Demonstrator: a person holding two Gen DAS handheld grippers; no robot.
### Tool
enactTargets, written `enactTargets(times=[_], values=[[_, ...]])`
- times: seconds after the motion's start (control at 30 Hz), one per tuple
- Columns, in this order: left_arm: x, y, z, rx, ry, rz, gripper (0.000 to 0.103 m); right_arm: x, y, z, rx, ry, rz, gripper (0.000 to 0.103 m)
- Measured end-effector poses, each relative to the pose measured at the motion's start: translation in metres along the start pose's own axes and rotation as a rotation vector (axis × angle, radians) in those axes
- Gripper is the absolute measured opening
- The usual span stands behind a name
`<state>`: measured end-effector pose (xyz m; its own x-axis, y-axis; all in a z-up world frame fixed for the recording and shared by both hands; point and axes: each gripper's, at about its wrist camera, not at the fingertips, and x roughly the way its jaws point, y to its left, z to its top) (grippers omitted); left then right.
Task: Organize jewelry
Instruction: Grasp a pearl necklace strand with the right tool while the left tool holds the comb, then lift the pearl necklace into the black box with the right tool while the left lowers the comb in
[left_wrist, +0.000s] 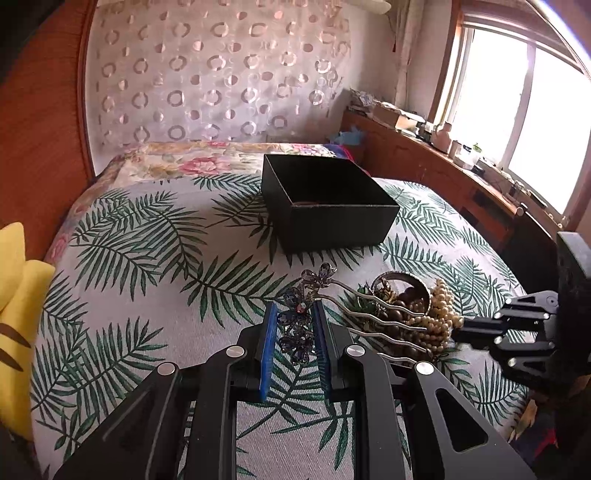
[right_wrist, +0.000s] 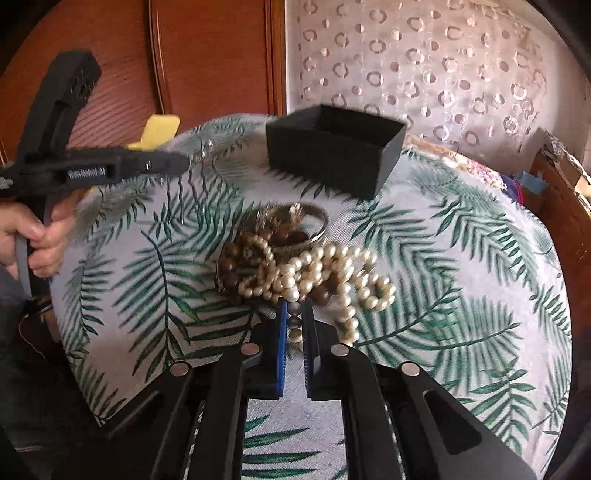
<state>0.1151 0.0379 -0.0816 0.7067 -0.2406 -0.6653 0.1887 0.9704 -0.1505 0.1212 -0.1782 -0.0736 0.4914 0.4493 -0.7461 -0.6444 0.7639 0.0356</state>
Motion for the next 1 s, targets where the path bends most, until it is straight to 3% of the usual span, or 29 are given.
enactTargets(times=[0.37, 1.0], values=[[-0.009, -0.005, 0.018, 0.014, -0.046, 0.007, 0.018, -0.051, -0.019, 0.042, -0.013, -0.143, -0.036, 0.009], [-0.007, -0.009, 0.047, 0.029, -0.088, 0.027, 0.018, -0.090, -0.024, 0.117, -0.086, -0.273, -0.095, 0.009]])
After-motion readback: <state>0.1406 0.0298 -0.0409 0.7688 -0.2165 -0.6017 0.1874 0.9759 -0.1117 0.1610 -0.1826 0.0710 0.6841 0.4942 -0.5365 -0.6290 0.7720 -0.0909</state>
